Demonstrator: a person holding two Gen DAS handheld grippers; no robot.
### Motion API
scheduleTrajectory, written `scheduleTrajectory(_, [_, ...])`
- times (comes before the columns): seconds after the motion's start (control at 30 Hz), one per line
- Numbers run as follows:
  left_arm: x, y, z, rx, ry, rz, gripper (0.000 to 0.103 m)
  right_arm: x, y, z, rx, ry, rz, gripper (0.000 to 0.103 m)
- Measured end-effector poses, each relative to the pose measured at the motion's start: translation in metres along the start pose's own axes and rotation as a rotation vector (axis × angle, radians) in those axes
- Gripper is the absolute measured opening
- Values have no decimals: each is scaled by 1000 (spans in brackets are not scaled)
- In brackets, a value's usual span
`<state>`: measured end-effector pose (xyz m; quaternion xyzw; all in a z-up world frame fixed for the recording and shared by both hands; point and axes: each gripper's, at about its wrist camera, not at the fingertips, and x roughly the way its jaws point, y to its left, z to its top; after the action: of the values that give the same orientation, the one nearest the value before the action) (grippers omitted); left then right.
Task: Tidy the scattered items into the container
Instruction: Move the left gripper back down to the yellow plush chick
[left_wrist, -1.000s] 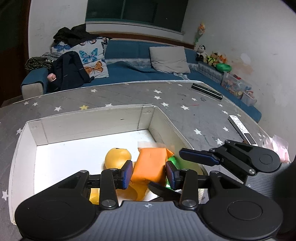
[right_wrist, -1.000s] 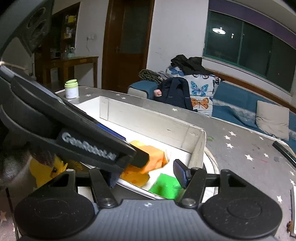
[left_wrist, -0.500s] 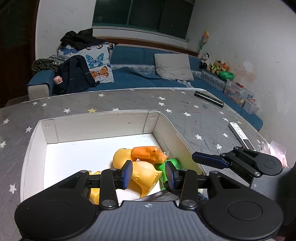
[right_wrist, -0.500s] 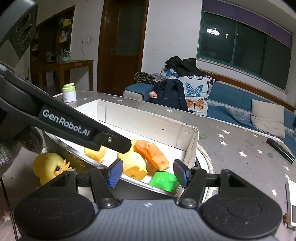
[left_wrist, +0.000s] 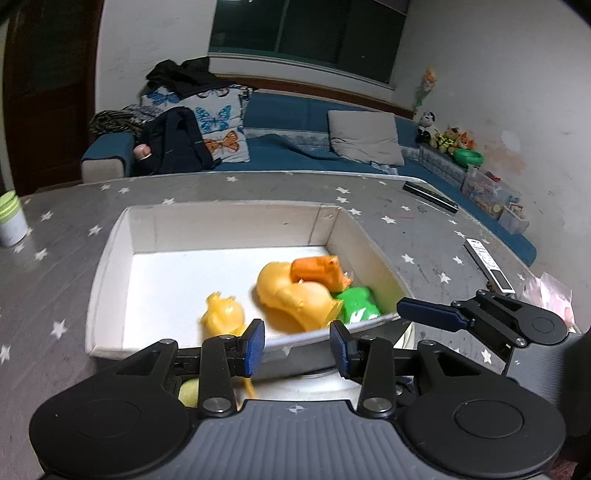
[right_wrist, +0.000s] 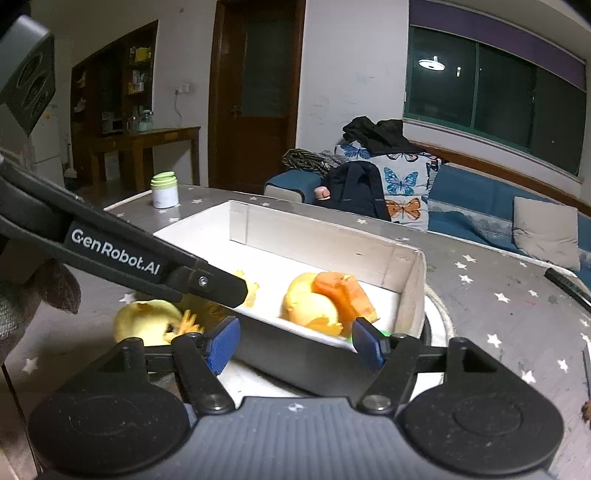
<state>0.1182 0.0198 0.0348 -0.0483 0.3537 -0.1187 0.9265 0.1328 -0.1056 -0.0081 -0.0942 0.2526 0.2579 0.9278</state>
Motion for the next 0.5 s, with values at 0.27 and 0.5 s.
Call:
scheduleTrajectory(0.27, [-15, 15, -18, -37, 3, 59, 42, -8, 19, -3, 0, -2, 40, 70])
scheduleTrajectory(0.5, [-33, 30, -36, -70, -13, 113, 42, -8, 36, -6, -13, 7, 79, 70])
